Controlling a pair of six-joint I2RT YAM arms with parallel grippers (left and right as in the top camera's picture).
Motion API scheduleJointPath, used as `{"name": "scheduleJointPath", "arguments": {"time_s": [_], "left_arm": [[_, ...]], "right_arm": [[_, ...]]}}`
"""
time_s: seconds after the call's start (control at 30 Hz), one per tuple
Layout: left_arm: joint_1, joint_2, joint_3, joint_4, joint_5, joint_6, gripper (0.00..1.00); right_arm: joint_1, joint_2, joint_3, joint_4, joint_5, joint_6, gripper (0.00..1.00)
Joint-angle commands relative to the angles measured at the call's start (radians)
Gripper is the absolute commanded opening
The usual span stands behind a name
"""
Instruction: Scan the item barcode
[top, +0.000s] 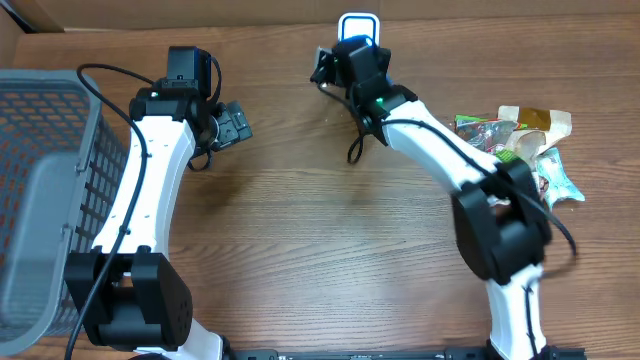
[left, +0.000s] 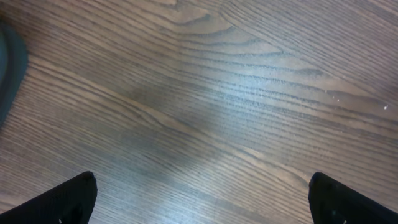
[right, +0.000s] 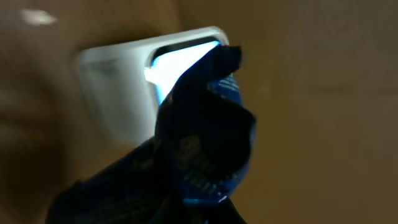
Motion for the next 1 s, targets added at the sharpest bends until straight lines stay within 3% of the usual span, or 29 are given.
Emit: {"name": "scheduleJointPath", "arguments": {"time_s": [0.0,0.13,0.27,0.4,0.53,0.63,0.67,0.7,0.77,0.93,0.97], "left_arm": [[-0.007,-0.007,-0.005,0.001,-0.003,-0.007,1.00],[-0.007,-0.007,-0.005,0.001,-0.003,-0.007,0.99],[-0.007,-0.007,-0.005,0.001,-0.003,-0.007,1.00],[-0.007,-0.007,-0.005,0.001,-0.003,-0.007,1.00],[-0.007,-0.007,-0.005,0.001,-0.003,-0.007,1.00],[-0.007,-0.007,-0.005,0.001,-0.003,-0.007,1.00],[-0.007,-0.007,-0.005,0.001,-0.003,-0.007,1.00],[-0.007,-0.007,-0.005,0.001,-0.003,-0.007,1.00],[-0.007,-0.007,-0.005,0.001,-0.003,-0.007,1.00],[-0.007,-0.007,-0.005,0.001,-0.003,-0.007,1.00],[-0.007,-0.007,-0.005,0.001,-0.003,-0.007,1.00]], "right_arm": [[0.026,-0.259,0.025,-0.182,-0.104,0.356,0.04],[-0.040,-0.406,0.025,-0.473,-0.368,0.834,0.04],[-0.229,-0.460,0.025,-0.686,-0.546,1.094,0.04],[-0.455,-0.446,0.002,-0.798,-0.605,1.162,0.04],[-0.642,-0.422,-0.089,-0.769,-0.646,1.175,0.04],[-0.764,-0.392,-0.150,-0.714,-0.784,1.175,0.06],[-0.785,-0.385,-0.157,-0.711,-0.830,1.175,0.17],[-0.807,-0.379,-0.159,-0.713,-0.877,1.175,0.48],[-0.837,-0.378,-0.159,-0.714,-0.946,1.175,0.70],[-0.877,-0.423,-0.129,-0.734,-1.081,1.175,0.99],[-0.880,-0.439,-0.117,-0.742,-1.104,1.175,1.00]]}}
